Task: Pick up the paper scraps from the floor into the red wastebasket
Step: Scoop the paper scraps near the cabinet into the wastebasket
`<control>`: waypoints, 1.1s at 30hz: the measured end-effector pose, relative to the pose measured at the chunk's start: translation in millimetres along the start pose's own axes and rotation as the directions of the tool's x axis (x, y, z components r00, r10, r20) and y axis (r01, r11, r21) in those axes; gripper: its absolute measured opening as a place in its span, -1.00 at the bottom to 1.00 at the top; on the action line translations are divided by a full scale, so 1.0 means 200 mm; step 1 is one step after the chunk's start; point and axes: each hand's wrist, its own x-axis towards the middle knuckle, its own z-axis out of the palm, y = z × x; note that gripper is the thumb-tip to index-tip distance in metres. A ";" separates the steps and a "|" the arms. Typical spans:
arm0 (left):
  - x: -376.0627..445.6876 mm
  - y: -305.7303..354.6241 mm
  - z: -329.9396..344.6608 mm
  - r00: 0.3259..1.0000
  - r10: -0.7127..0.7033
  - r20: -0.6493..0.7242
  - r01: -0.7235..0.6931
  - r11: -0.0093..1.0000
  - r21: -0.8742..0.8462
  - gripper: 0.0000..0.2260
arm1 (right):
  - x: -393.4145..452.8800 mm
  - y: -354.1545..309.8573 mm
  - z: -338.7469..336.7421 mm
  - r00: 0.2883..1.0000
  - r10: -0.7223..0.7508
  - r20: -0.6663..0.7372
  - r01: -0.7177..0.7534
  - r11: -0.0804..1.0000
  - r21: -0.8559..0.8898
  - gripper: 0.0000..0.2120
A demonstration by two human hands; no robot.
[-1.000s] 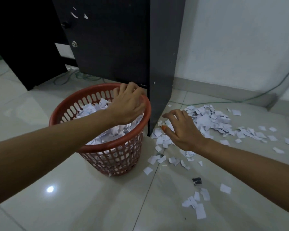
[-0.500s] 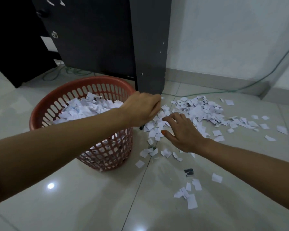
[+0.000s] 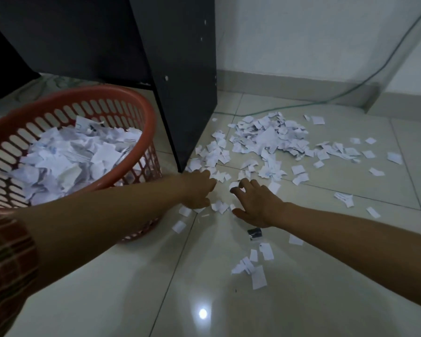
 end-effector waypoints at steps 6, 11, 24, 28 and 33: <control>0.16 -0.04 0.13 0.992 -0.083 0.092 0.082 0.996 0.017 -0.49 | 0.10 0.06 0.10 0.998 0.008 0.059 -0.009 1.000 0.019 -0.42; 0.32 -0.08 0.18 0.983 -0.156 0.093 0.163 0.985 -0.063 0.02 | 0.18 0.09 0.13 0.997 0.011 0.071 -0.014 0.999 0.036 -0.41; 0.65 -0.06 0.24 0.932 -0.264 0.248 0.341 0.870 -0.356 0.33 | 0.13 0.47 0.28 0.945 0.322 0.053 -0.326 0.941 0.091 -0.38; 0.67 0.00 0.29 0.931 -0.279 0.235 0.346 0.878 -0.331 0.15 | 0.16 0.54 0.30 0.914 0.394 0.100 -0.405 0.901 0.154 -0.34; 0.61 0.03 0.27 0.984 -0.176 0.023 0.169 0.889 -0.425 -0.20 | 0.23 0.48 0.33 0.932 0.337 0.135 -0.358 0.914 0.192 -0.40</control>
